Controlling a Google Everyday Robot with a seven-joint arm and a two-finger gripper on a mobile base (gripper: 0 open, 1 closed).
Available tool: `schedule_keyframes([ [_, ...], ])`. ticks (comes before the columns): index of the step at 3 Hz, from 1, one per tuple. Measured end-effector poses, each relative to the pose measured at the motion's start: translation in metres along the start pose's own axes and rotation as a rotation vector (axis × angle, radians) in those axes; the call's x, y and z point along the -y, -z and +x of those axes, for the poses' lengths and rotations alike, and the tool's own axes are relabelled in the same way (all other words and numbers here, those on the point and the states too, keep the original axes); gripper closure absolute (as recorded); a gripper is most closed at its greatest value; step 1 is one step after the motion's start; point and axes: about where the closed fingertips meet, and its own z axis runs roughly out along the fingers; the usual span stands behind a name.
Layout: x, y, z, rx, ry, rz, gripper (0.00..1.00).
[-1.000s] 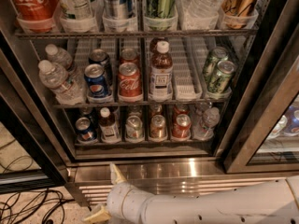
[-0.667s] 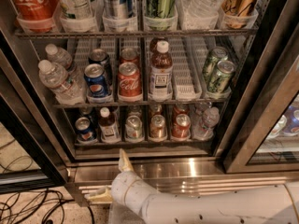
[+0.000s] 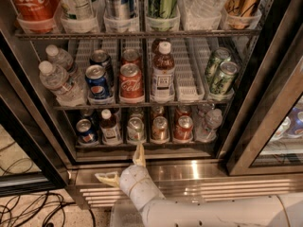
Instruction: Pick blue plastic bottle from bottom shelf of fridge
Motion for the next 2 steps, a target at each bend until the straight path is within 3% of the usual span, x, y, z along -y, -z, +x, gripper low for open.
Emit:
schedule_keyframes([
  [2,-0.001,-0.0037,0.0015,0.013,-0.008,0.021,0.0],
])
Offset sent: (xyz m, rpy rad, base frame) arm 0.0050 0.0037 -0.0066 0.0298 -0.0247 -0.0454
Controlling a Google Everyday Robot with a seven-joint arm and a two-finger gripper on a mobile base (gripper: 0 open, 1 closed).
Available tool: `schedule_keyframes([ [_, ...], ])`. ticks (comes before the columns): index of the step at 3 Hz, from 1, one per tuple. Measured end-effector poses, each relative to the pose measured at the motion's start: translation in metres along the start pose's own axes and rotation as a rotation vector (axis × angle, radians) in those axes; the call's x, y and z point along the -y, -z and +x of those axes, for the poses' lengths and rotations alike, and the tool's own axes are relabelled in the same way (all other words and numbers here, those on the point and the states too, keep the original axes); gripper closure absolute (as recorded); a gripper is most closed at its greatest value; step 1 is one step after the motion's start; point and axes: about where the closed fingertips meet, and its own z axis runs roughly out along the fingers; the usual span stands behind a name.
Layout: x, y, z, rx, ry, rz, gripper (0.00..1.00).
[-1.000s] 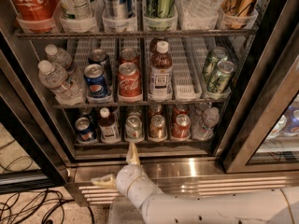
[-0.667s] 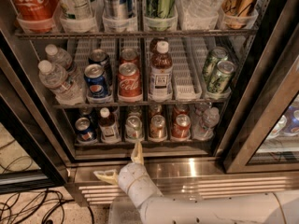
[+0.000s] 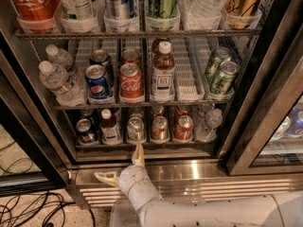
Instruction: Pick blue plastic bottle from bottom shelf of fridge
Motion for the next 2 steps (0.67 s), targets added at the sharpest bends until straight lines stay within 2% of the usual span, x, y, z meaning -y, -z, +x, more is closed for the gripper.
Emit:
schedule_keyframes([
  [2,-0.008,-0.025,-0.004,0.077,0.019,0.108,0.01],
])
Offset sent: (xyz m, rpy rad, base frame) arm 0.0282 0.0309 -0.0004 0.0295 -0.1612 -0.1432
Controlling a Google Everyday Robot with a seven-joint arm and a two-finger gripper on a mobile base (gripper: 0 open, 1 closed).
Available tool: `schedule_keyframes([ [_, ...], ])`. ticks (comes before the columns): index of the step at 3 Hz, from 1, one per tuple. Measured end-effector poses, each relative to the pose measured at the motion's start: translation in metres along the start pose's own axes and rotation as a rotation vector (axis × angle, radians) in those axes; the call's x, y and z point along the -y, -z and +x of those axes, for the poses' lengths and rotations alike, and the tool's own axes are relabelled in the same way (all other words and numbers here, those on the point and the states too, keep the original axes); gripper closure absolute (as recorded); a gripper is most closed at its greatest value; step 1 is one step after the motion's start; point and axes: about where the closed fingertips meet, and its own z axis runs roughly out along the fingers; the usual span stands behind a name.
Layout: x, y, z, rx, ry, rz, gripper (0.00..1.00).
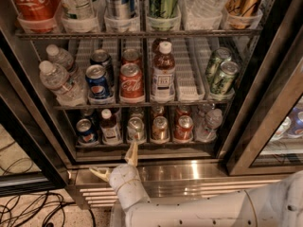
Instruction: Pick blue plastic bottle from bottom shelf of fridge
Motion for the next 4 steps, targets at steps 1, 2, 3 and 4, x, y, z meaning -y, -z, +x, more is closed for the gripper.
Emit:
schedule_keyframes([
  [1,0.0,-0.009,-0.003,0.04,0.009,0.059,0.02],
  [2,-0.001,-0.015,-0.007,0.069,0.011,0.098,0.16],
  [3,-0.002,-0.023,-0.009,0.085,0.004,0.114,0.23],
  [4,0.0,-0.03,-0.008,0.088,-0.006,0.125,0.23],
])
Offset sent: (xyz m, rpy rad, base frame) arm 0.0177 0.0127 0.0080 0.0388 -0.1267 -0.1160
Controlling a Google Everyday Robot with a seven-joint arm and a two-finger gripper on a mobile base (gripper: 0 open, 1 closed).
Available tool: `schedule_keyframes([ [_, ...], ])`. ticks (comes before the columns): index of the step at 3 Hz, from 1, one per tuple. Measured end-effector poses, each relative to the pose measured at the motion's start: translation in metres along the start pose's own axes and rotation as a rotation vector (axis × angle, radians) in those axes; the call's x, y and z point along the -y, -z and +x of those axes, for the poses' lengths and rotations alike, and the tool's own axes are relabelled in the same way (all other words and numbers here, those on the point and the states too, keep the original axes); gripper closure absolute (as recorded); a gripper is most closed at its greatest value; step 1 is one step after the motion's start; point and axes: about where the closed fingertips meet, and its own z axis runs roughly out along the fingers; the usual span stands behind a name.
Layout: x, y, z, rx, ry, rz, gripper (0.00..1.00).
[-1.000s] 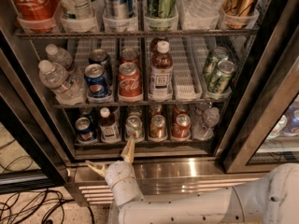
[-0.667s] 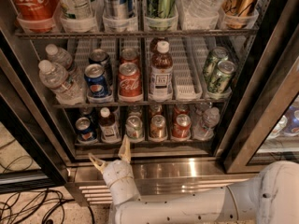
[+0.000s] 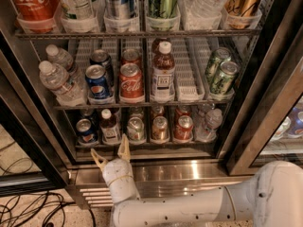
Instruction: Pick blue plastic bottle from bottom shelf of fridge
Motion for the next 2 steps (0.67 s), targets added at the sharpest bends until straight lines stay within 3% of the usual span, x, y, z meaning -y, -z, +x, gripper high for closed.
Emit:
schedule_keyframes([
  [2,0.0046,-0.013,0.0054,0.002,-0.006,0.03,0.24],
])
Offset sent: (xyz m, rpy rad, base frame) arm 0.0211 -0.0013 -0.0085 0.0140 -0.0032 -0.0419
